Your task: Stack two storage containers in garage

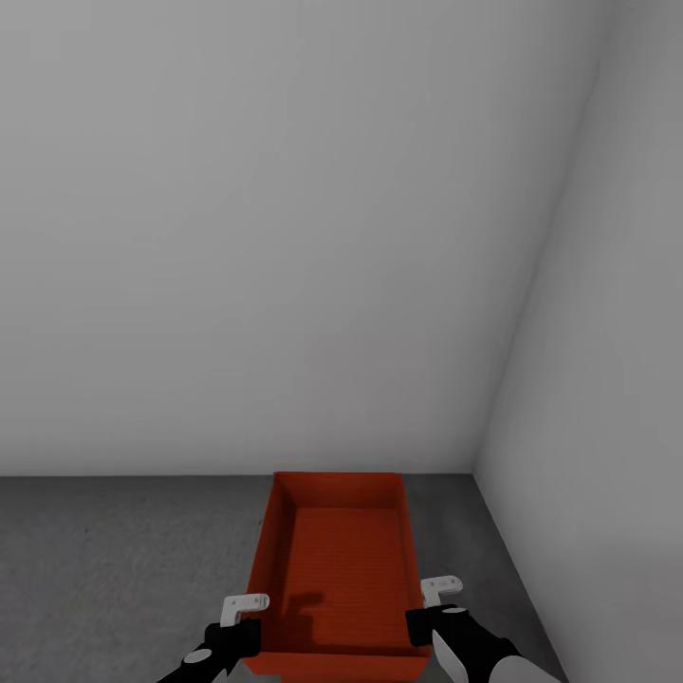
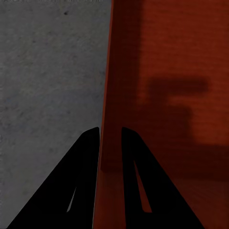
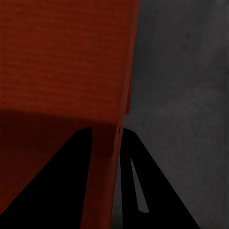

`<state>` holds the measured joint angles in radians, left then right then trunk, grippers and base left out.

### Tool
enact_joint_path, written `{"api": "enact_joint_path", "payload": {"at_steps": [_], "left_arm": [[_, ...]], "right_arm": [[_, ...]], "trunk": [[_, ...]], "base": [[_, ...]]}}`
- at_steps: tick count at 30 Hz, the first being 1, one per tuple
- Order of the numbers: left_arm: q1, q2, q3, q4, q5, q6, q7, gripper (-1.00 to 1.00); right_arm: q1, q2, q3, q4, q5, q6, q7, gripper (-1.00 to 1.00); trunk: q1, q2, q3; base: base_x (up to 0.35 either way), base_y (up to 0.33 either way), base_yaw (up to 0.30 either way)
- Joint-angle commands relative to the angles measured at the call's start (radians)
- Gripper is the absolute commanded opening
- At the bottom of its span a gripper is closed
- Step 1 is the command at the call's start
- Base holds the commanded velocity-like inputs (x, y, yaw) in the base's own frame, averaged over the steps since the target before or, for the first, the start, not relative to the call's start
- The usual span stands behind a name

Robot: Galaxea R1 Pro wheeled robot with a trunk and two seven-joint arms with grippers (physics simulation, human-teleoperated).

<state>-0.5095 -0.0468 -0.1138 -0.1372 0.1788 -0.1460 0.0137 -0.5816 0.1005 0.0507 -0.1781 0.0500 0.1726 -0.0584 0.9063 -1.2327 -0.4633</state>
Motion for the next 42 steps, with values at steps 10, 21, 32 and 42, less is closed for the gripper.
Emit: {"api": "enact_joint_path", "payload": {"at_steps": [10,21,32,42], "left_arm": [[-0.001,0.010,-0.023,-0.001,0.008,-0.004,0.006,-1.00],[-0.001,0.010,-0.023,-0.002,0.008,-0.004,0.005,-1.00],[-0.001,0.010,-0.023,-0.001,0.008,-0.003,0.005,-1.00],[-0.001,0.010,-0.023,-0.001,0.008,-0.003,0.005,-1.00]], "right_arm": [[0.000,-0.001,0.061,0.000,-0.012,0.007,0.046,-1.00],[0.000,-0.001,0.061,0.000,-0.012,0.007,0.045,-1.00],[0.000,-0.001,0.061,0.000,-0.012,0.007,0.045,-1.00],[0.000,-0.001,0.061,0.000,-0.012,0.007,0.045,-1.00]], "trunk": [[-0.008,0.014,0.005],[-0.008,0.014,0.005],[-0.008,0.014,0.005],[0.015,-0.028,-0.013]], "base": [[0.000,0.000,0.000],[0.000,0.000,0.000],[0.000,0.000,0.000],[0.000,0.000,0.000]]}}
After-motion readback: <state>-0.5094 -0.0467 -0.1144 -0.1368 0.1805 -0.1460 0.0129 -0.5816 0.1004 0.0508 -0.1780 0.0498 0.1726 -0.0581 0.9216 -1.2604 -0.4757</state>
